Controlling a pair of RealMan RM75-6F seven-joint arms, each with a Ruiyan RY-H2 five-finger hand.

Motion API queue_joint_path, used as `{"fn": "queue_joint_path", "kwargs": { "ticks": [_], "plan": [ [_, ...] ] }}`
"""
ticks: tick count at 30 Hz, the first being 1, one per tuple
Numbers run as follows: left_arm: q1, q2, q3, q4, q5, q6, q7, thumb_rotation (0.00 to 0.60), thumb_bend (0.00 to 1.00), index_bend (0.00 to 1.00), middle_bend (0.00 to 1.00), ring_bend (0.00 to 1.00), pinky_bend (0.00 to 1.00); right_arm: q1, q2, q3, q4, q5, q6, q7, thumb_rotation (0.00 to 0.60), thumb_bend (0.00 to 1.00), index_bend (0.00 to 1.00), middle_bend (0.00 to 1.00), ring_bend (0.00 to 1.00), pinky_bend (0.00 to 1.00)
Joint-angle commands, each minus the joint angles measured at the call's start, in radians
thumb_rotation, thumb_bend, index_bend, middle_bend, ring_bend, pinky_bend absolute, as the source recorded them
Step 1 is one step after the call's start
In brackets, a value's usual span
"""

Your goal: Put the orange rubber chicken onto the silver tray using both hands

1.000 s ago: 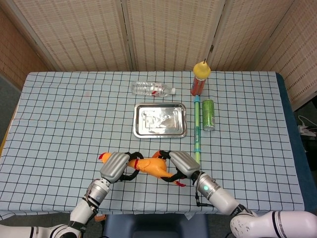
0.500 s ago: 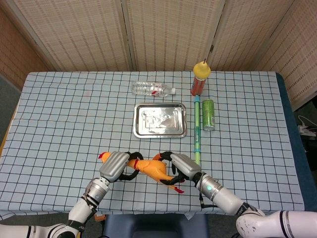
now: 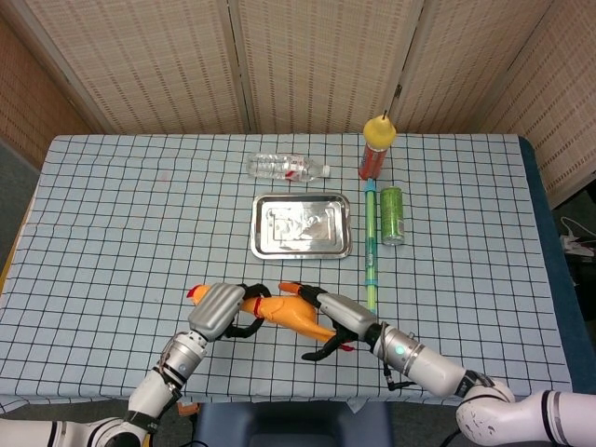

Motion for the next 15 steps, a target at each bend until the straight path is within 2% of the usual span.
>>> {"fn": "queue_joint_path", "kwargs": {
  "ticks": [1, 2, 4, 5, 8, 9, 11, 13, 15],
  "plan": [
    [-0.003, -0.004, 0.005, -0.006, 0.005, 0.003, 0.004, 0.6, 0.73, 0.82, 0.66, 0.48, 0.57, 0.01, -0.01, -0.001, 0.006, 0.019, -0.004, 0.009, 0.6, 0.11, 0.0, 0.0, 0.01, 0.1],
    [-0.004, -0.005, 0.006, -0.008, 0.007, 0.004, 0.004, 0.6, 0.73, 0.82, 0.66, 0.48, 0.57, 0.011, -0.014, 0.001, 0.008, 0.021, 0.002, 0.01, 0.6, 0.13, 0.0, 0.0, 0.04, 0.22],
    [-0.004, -0.006, 0.008, -0.011, 0.011, 0.008, 0.003, 0.6, 0.73, 0.82, 0.66, 0.48, 0.57, 0.006, -0.029, 0.001, 0.013, 0.013, 0.03, 0.005, 0.6, 0.2, 0.1, 0.12, 0.19, 0.48],
    [-0.004, -0.007, 0.009, -0.011, 0.012, 0.009, 0.002, 0.6, 0.73, 0.82, 0.66, 0.48, 0.57, 0.003, -0.036, 0.001, 0.015, 0.009, 0.042, 0.006, 0.6, 0.22, 0.19, 0.2, 0.27, 0.57],
    [-0.005, -0.006, 0.012, -0.011, 0.012, 0.01, -0.001, 0.6, 0.73, 0.82, 0.66, 0.48, 0.57, -0.005, -0.052, 0.005, 0.016, 0.006, 0.073, 0.022, 0.6, 0.29, 0.55, 0.48, 0.58, 0.84],
    [-0.005, -0.006, 0.012, -0.011, 0.011, 0.009, -0.002, 0.6, 0.73, 0.82, 0.66, 0.48, 0.57, -0.007, -0.055, 0.006, 0.016, 0.002, 0.082, 0.022, 0.6, 0.31, 0.66, 0.56, 0.65, 0.92],
    [-0.005, -0.004, 0.011, -0.01, 0.008, 0.009, -0.007, 0.6, 0.73, 0.82, 0.66, 0.48, 0.57, -0.013, -0.066, 0.007, 0.019, -0.001, 0.109, 0.019, 0.6, 0.36, 0.79, 0.65, 0.74, 0.99],
    [-0.005, -0.001, 0.01, -0.011, 0.008, 0.011, -0.013, 0.6, 0.73, 0.82, 0.66, 0.48, 0.58, -0.019, -0.077, 0.009, 0.019, 0.005, 0.135, 0.016, 0.6, 0.38, 0.91, 0.73, 0.83, 1.0],
    [-0.005, 0.003, 0.01, -0.011, 0.011, 0.013, -0.016, 0.6, 0.73, 0.82, 0.66, 0.48, 0.58, -0.015, -0.071, 0.004, 0.017, 0.008, 0.132, 0.004, 0.6, 0.4, 0.98, 0.79, 0.89, 1.0]
  ]
}}
